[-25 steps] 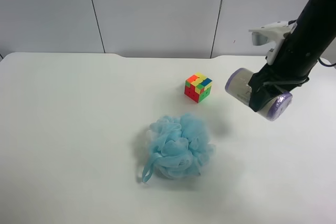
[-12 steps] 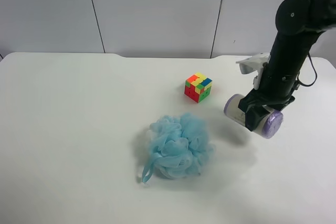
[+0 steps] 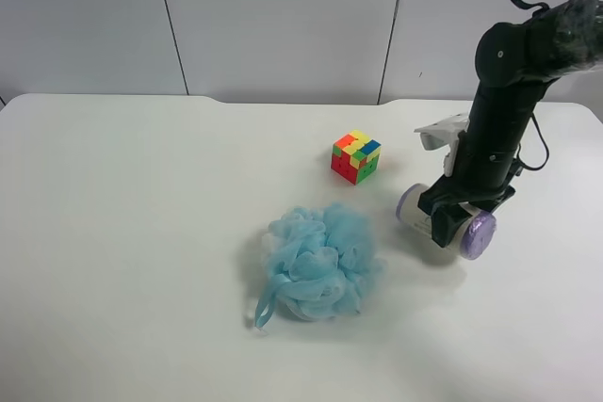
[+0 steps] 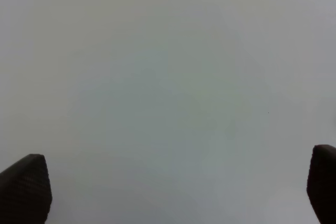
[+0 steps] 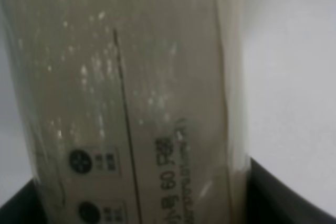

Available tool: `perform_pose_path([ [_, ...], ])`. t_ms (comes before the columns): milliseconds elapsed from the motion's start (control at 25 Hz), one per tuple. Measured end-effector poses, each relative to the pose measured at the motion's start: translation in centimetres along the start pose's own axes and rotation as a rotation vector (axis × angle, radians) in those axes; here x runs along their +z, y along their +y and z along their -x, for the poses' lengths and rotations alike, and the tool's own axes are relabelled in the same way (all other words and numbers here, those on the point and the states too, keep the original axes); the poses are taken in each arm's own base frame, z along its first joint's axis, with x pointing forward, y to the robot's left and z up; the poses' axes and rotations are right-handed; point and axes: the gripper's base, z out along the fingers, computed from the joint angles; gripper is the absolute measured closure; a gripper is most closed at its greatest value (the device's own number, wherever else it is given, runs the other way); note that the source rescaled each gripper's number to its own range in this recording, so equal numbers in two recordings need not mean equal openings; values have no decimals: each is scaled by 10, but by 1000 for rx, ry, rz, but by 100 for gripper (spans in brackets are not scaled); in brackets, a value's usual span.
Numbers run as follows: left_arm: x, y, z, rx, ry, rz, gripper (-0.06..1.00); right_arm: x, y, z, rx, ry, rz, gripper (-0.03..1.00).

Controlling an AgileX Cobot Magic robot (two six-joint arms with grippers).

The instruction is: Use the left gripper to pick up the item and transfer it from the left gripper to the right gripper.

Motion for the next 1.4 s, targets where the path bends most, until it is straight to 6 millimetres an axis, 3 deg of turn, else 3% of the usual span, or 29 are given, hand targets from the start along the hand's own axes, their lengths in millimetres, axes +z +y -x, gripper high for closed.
perform_pose_path([
  [480,0,0,0,0,0,0,-6,3,1,1,80,7,22,96],
  [520,0,0,0,0,0,0,-6,3,1,1,103,9,22,83],
  [600,0,0,0,0,0,0,-6,3,1,0,133,10,18,30],
  [680,0,0,0,0,0,0,-6,3,1,0,146,11,15,10],
  [760,0,0,0,0,0,0,-6,3,0,0,145,13,10,1],
  [1280,0,0,0,0,0,0,-6,2,0,-1,143,21,-1,-3],
  [1400,0,0,0,0,0,0,-6,-9,0,-2,130,32,-11,-3],
])
